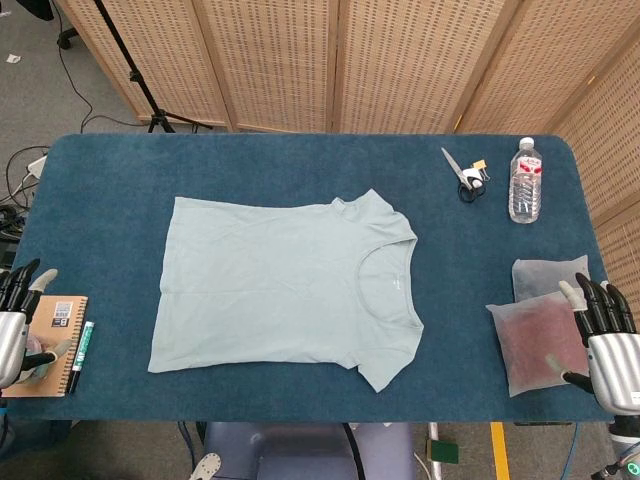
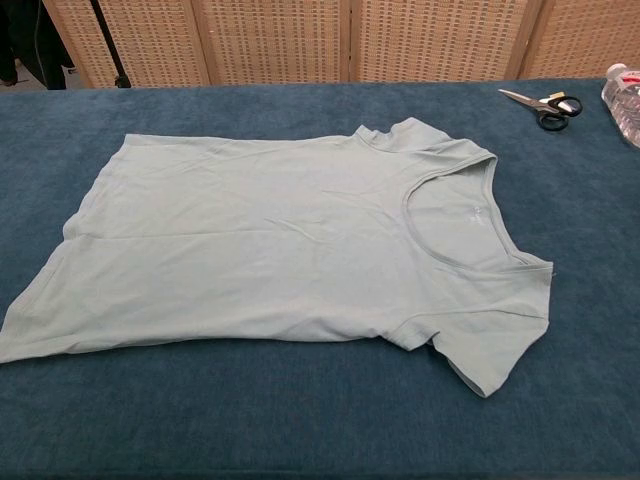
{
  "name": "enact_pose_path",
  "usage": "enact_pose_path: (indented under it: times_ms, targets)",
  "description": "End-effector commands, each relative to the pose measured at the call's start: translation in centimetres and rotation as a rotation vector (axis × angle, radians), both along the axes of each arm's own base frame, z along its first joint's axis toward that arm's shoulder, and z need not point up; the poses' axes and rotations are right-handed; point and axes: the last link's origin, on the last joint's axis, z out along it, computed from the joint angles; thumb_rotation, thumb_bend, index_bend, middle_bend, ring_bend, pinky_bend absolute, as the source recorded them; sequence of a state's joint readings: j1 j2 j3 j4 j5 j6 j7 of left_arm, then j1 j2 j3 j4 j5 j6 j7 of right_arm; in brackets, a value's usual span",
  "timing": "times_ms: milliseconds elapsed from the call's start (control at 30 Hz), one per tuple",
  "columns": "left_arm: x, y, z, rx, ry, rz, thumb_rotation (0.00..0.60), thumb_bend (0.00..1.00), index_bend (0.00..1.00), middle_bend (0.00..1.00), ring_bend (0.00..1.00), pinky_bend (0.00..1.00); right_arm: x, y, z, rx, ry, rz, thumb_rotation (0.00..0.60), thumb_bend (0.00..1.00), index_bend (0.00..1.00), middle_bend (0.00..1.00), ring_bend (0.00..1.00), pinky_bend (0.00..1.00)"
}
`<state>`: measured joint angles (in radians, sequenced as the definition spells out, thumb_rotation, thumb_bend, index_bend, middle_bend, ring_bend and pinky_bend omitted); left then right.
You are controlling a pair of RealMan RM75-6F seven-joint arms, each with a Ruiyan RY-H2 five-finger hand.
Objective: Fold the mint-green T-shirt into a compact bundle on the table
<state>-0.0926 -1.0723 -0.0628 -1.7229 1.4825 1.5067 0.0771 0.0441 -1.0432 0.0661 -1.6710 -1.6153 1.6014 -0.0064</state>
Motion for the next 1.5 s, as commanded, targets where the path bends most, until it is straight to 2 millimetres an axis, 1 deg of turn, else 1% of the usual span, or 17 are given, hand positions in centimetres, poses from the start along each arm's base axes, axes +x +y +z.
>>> enact_pose_path:
  times_ms: [33,300,467,567,633,667,700,767,867,967,1067,1133,1267,1500]
  targets:
    - [0.0,0.0,0.0,-0.001,-0.001,0.003,0.600,0.00,0.00,0.00,0.00,0.00,0.0,0.0,-0.1,0.003,0.002,0.000,0.600,0.03,0.00,0.00,0.00,0.00]
    - [0.1,0.0,0.1,-0.001,-0.005,0.001,0.600,0.00,0.00,0.00,0.00,0.00,0.2,0.2,-0.6,0.048,0.010,0.002,0.600,0.01,0.00,0.00,0.00,0.00]
    - [0.0,0.1,0.1,-0.005,-0.005,0.004,0.600,0.00,0.00,0.00,0.00,0.00,0.4,0.2,-1.6,0.115,0.003,0.014,0.600,0.00,0.00,0.00,0.00,0.00]
    - [0.0,0.2,0.1,-0.005,-0.010,0.008,0.600,0.00,0.00,0.00,0.00,0.00,0.6,0.2,-2.5,0.162,0.008,0.040,0.600,0.00,0.02,0.00,0.00,0.00]
    - [0.0,0.2,0.2,-0.003,-0.012,0.011,0.600,0.00,0.00,0.00,0.00,0.00,0.6,0.3,-3.6,0.217,0.013,0.069,0.600,0.00,0.07,0.00,0.00,0.00]
    - [0.0,0.2,0.2,-0.004,-0.016,0.014,0.600,0.00,0.00,0.00,0.00,0.00,0.7,0.7,-5.2,0.298,0.027,0.103,0.600,0.00,0.09,0.00,0.00,0.00]
    - [0.0,0.3,0.2,-0.005,-0.016,0.016,0.600,0.00,0.00,0.00,0.00,0.00,0.6,0.8,-5.9,0.330,0.034,0.125,0.600,0.00,0.11,0.00,0.00,0.00]
    - [0.0,0.3,0.2,-0.007,-0.016,0.017,0.600,0.00,0.00,0.00,0.00,0.00,0.5,0.9,-6.7,0.359,0.033,0.152,0.600,0.01,0.14,0.00,0.00,0.00]
    - [0.0,0.3,0.1,-0.010,-0.013,0.019,0.600,0.00,0.00,0.00,0.00,0.00,0.8,1.0,-8.6,0.443,0.030,0.215,0.600,0.03,0.20,0.00,0.00,0.00]
    - [0.0,0.3,0.0,-0.010,-0.012,0.023,0.600,0.00,0.00,0.00,0.00,0.00,1.5,0.6,-10.4,0.500,0.037,0.286,0.600,0.04,0.23,0.00,0.00,0.00]
    - [0.0,0.4,0.0,-0.008,-0.011,0.026,0.600,0.00,0.00,0.00,0.00,0.00,2.1,0.1,-11.4,0.520,0.043,0.319,0.600,0.05,0.26,0.00,0.00,0.00]
    - [-0.1,0.5,0.0,-0.007,-0.011,0.030,0.600,0.00,0.00,0.00,0.00,0.00,2.9,-0.6,-12.5,0.529,0.048,0.351,0.600,0.05,0.29,0.00,0.00,0.00]
    - [-0.2,0.6,0.0,-0.007,-0.009,0.036,0.600,0.00,0.00,0.00,0.00,0.00,3.6,-1.3,-13.7,0.536,0.064,0.368,0.600,0.06,0.33,0.00,0.00,0.00]
    - [-0.3,0.9,-0.1,-0.012,-0.005,0.048,0.600,0.00,0.00,0.00,0.00,0.00,4.7,-2.1,-16.0,0.569,0.090,0.376,0.600,0.12,0.38,0.00,0.00,0.00]
